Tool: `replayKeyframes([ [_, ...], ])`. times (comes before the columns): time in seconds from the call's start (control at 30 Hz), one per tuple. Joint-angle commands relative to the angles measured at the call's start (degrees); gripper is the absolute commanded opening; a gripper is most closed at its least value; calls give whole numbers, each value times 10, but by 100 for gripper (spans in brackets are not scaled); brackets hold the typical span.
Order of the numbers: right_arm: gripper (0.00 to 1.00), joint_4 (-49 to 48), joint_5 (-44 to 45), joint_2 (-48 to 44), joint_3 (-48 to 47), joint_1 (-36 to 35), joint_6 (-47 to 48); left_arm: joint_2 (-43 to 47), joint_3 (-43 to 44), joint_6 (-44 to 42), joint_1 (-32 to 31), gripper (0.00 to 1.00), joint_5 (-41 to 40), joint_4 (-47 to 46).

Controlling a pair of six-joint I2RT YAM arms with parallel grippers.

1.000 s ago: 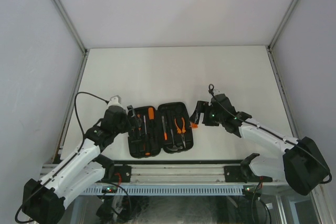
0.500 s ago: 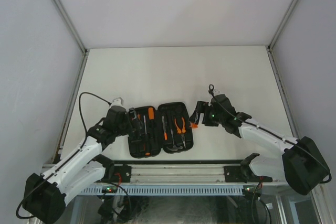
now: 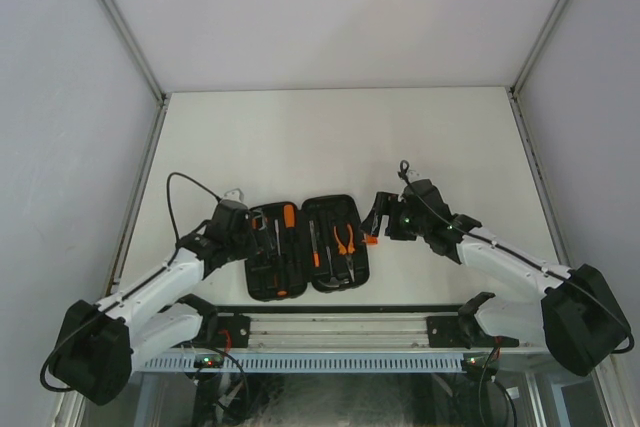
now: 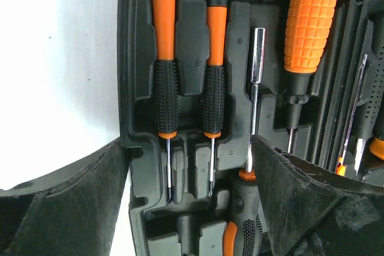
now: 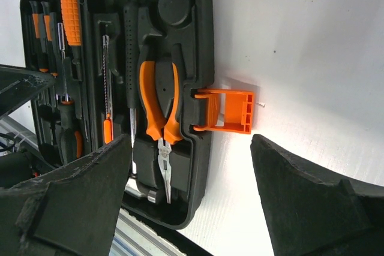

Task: Sort the tools into containers
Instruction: Close the storage box at the center of the board.

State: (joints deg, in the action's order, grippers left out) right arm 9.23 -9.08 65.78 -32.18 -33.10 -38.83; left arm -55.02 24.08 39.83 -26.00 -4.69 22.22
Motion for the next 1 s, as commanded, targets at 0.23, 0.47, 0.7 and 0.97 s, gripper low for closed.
replayKeyframes([
  [0.23,79,6,18,-36,9,2,-5,-61,25,11,-14,83,84,-109],
  [0.47,79,31,42,-60,21,3,0,-114,57,25,-75,82,86,-137],
  [0.7,77,69,75,-65,22,3,18,-114,77,6,-85,81,46,-104],
  [0.97,77,85,74,-59,23,7,36,-73,50,-9,-86,86,26,-93],
])
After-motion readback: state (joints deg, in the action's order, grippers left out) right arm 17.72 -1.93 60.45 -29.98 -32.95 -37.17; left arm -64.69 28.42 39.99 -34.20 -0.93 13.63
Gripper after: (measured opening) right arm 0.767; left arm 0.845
